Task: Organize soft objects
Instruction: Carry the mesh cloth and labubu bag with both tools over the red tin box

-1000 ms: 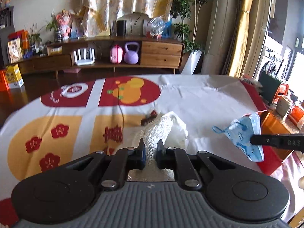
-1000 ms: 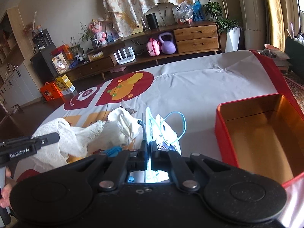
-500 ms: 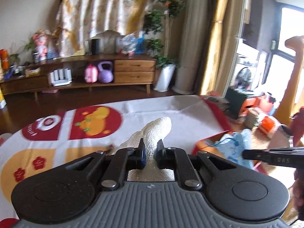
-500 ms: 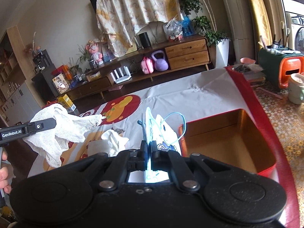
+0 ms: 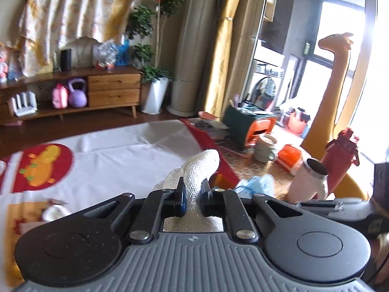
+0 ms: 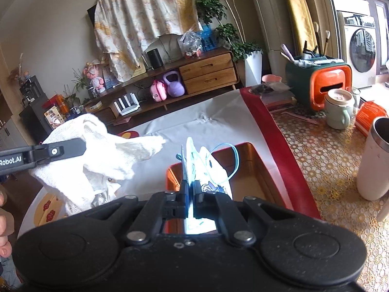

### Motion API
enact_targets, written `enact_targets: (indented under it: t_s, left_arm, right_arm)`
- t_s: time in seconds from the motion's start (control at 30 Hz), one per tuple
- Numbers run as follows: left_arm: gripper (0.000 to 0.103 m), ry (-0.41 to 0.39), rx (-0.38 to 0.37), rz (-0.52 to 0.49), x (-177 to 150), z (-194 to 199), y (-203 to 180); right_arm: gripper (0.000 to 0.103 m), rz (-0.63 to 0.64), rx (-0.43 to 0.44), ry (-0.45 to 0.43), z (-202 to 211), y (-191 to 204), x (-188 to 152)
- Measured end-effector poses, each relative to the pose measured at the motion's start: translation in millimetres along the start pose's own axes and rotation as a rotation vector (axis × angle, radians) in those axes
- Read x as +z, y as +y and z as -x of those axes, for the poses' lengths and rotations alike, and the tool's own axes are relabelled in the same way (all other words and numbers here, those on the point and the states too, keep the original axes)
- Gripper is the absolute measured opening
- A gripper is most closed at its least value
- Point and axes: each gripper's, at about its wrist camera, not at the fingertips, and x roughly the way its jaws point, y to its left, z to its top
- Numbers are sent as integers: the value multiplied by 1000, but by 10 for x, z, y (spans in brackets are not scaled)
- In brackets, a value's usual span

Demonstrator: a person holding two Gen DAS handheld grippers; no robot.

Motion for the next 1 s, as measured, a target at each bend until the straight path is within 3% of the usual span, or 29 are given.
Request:
enact_targets:
  t_s: [0.43, 1.0]
  left_arm:
    - [10, 113, -88, 69, -36, -998, -461]
    - [10, 236, -37, 27, -311, -1960, -423]
  right_arm:
    - [3, -42, -44, 38, -287, -543, -43]
    - [3, 7, -73, 150, -863, -690, -195]
